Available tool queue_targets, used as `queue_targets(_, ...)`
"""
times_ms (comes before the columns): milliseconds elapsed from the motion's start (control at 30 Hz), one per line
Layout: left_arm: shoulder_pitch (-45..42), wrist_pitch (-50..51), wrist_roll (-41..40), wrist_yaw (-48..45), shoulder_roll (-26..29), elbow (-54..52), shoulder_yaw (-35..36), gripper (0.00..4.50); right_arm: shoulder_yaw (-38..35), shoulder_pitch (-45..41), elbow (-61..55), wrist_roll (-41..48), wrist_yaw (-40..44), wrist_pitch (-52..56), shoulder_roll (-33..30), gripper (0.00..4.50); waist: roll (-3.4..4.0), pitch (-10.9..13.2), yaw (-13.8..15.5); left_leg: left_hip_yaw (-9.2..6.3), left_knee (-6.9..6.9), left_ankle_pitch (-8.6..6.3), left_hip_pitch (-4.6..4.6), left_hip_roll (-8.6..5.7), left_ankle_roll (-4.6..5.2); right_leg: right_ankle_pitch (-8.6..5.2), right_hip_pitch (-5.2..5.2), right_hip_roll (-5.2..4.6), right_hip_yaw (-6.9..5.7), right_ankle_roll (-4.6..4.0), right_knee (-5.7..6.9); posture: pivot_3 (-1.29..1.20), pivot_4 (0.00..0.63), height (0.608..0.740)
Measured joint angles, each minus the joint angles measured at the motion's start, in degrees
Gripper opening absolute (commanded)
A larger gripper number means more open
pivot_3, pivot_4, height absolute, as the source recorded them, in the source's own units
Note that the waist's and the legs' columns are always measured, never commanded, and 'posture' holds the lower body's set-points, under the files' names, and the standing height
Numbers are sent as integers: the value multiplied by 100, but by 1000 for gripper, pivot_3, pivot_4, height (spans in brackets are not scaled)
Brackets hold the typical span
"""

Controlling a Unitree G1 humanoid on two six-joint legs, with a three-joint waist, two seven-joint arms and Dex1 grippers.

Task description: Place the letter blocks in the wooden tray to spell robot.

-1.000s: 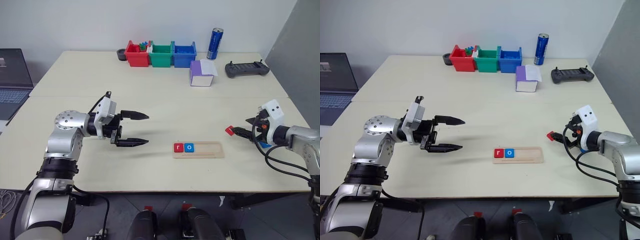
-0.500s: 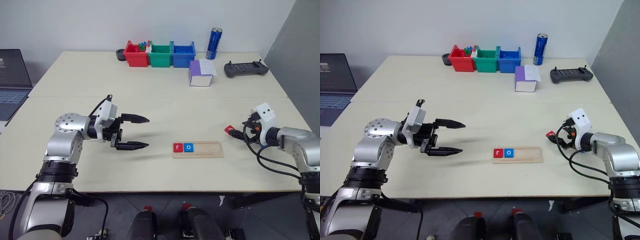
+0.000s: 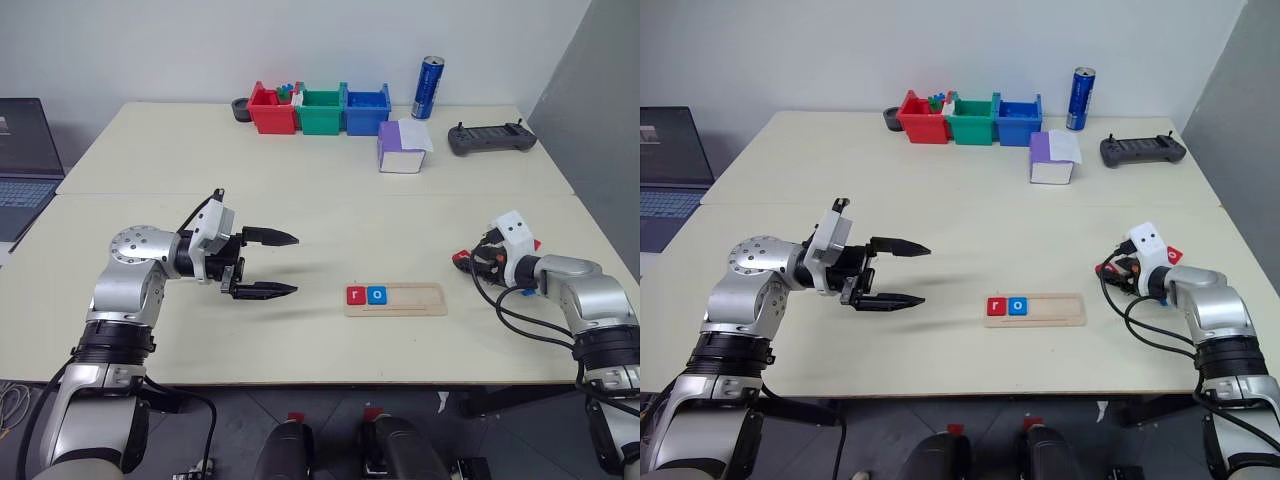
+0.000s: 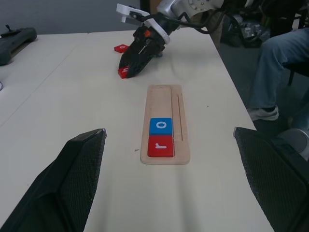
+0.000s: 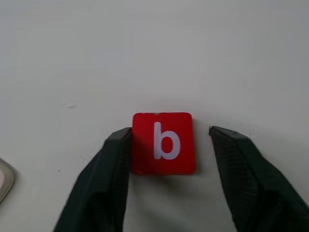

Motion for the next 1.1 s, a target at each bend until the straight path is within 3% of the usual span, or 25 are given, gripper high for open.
queue_targets(233, -1, -25, 0, 48, 12, 16, 10, 4500, -703, 783, -2437, 166, -1184, 1728, 423, 1461, 1, 0, 2, 0, 0, 1, -2, 1, -1, 0, -3, -1, 1, 0, 3, 0, 150, 740)
queue_targets(367, -17, -129, 1, 42, -2, 114, 8, 4500, -1301, 1303, -3841, 77, -2200, 2891, 1082, 1461, -5, -5, 15, -2, -1, 0, -2, 2, -1, 0, -2, -1, 0, 0, 1, 0, 150, 740)
queue_targets(467, -122, -150, 1, -3, -74, 309, 1, 4500, -1516, 1732, -4857, -167, -3008, 3772, 1925, 1461, -4, -5, 11, -2, -2, 0, -3, 2, -1, 0, -6, -1, 0, 0, 3, 0, 150, 740)
queue_targets(567, -295, -168, 1, -69, -133, 477, -3, 4500, -1483, 1892, -5425, -289, -3398, 4196, 2382, 1461, -4, -7, -6, 0, 0, 0, -2, 1, 0, 0, -5, 0, 1, 0, 4, 0, 150, 740)
queue_targets(700, -379, -239, 4, -208, -149, 568, -5, 4500, -1443, 1982, -5516, -344, -3532, 4253, 2494, 1461, -8, -13, -7, 0, -1, 0, -2, 0, 1, 0, -5, 0, 1, 0, 2, 0, 150, 740)
queue_targets(1000, -259, -289, 43, -316, -151, 645, -132, 4500, -1524, 1829, -5298, -319, -3380, 4312, 2211, 4413, -8, -13, -15, -1, -3, -1, -3, 0, 2, 0, -5, 1, 0, 0, 0, 0, 150, 740)
queue_targets(1100, -160, -379, 66, -315, -145, 595, -169, 4500, -1516, 1720, -5207, -156, -2954, 4332, 1523, 4464, -8, -12, -5, -2, -2, -1, -5, -2, 2, 0, -5, 0, 1, 0, -3, 0, 150, 740)
